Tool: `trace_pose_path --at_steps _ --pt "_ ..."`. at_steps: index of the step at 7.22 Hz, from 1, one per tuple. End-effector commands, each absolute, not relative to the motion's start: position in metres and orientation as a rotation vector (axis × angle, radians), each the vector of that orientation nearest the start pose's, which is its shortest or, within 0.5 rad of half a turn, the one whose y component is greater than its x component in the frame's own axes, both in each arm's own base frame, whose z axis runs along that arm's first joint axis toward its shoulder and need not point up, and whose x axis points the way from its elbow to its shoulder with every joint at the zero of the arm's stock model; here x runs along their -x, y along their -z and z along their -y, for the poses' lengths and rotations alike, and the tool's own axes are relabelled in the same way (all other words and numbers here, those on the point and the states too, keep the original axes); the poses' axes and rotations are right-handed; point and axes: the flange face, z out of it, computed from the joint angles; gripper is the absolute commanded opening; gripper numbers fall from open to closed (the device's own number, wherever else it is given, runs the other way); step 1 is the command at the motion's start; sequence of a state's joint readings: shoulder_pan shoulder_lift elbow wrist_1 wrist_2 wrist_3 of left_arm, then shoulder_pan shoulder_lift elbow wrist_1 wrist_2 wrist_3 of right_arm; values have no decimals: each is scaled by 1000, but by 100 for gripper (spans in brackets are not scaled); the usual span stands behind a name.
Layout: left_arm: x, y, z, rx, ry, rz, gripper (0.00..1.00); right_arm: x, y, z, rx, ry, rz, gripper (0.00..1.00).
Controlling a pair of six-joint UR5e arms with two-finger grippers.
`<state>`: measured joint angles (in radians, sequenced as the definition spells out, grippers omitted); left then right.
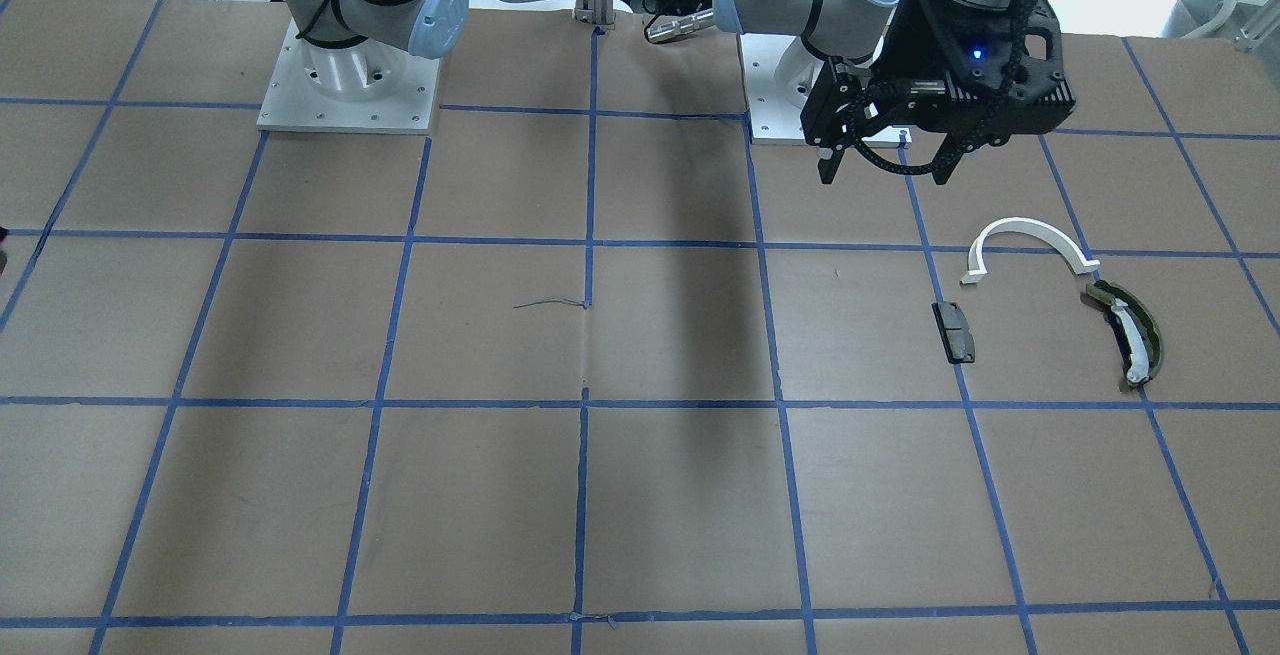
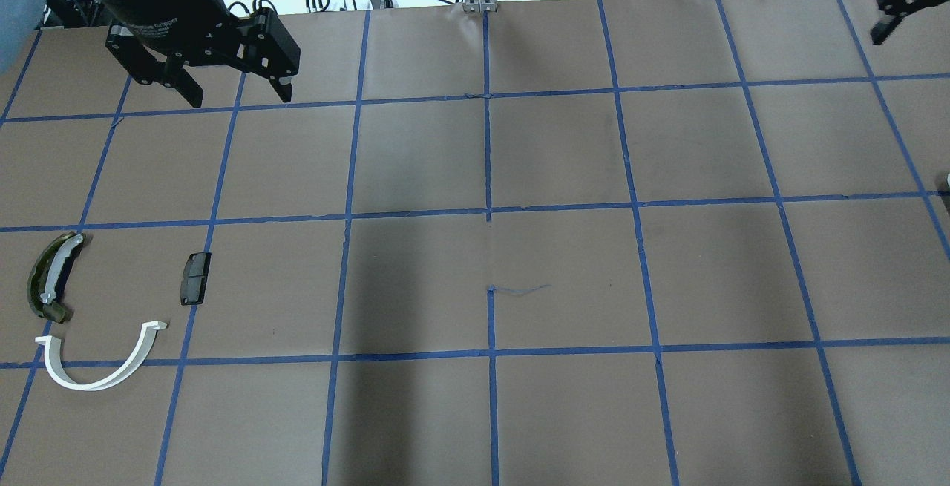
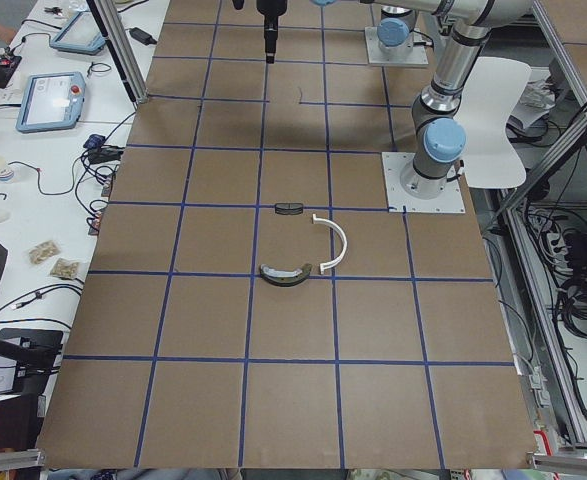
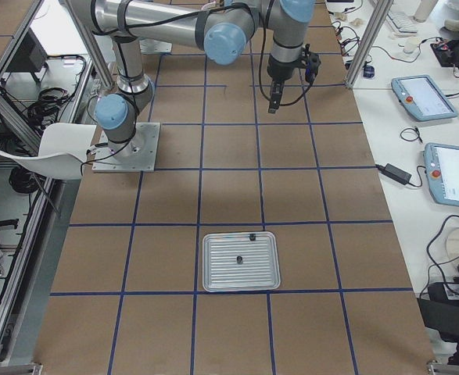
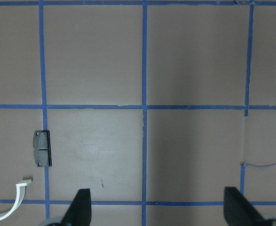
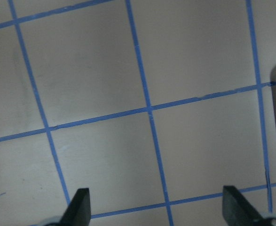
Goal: Place bearing gear from tray to pile
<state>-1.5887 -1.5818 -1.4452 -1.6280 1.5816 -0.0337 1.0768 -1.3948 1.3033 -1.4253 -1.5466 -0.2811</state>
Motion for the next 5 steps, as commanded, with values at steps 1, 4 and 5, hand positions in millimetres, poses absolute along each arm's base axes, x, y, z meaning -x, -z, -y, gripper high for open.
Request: trace_pose_path --at_steps 1,4,5 --pt "141 -538 496 20 89 -3129 100 244 -481 549 -96 -42 -3113 100" --pt "141 -536 499 20 85 -3126 100 371 -397 532 211 -7 -3085 100" --pt "141 -537 498 22 87 -3128 100 386 -377 541 418 2 -3091 100"
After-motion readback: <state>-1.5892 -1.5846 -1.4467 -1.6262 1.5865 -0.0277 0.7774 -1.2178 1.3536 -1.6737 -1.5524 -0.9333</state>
